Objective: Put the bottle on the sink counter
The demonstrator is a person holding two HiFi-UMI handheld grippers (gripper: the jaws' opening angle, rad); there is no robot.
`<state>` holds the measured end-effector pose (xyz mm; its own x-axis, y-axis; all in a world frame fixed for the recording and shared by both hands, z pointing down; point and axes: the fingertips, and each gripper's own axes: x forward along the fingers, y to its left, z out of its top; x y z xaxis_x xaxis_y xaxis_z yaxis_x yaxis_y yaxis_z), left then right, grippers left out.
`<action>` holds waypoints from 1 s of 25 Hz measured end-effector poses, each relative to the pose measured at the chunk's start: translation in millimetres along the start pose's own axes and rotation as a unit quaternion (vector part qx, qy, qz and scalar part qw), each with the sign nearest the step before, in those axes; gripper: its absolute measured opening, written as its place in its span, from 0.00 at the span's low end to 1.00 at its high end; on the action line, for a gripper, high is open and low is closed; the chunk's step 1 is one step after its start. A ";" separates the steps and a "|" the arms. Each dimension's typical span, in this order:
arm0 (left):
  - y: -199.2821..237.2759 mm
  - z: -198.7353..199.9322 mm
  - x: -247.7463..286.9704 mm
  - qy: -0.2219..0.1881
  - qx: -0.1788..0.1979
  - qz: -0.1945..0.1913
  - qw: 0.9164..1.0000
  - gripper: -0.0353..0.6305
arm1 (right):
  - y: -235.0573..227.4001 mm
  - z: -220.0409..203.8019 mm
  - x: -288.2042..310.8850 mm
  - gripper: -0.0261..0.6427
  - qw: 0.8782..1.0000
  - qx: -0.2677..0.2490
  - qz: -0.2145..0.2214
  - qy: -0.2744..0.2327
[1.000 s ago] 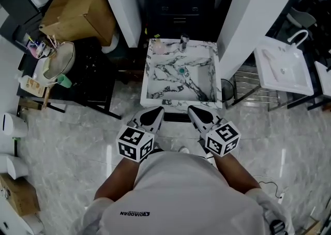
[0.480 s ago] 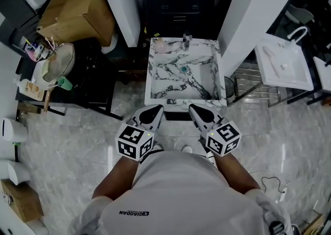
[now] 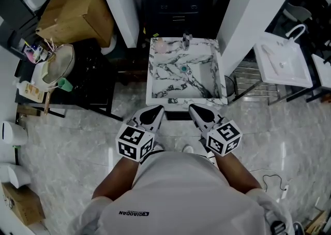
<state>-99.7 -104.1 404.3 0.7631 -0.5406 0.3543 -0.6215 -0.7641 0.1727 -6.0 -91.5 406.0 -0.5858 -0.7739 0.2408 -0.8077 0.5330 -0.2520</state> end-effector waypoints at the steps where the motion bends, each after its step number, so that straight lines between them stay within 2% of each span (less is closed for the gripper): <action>1: 0.3 0.3 -0.7 -0.001 0.000 0.000 1.000 0.07 | 0.7 -0.1 0.1 0.10 1.000 0.000 0.000 0.001; 25: 9.0 4.0 -1.6 -0.008 0.000 0.005 1.000 0.07 | 1.2 -0.9 5.2 0.10 1.000 -0.003 -0.004 0.006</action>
<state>-105.8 -111.4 401.6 0.7596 -0.5540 0.3406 -0.6290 -0.7590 0.1683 -10.1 -94.6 407.9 -0.5793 -0.7746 0.2540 -0.8133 0.5281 -0.2444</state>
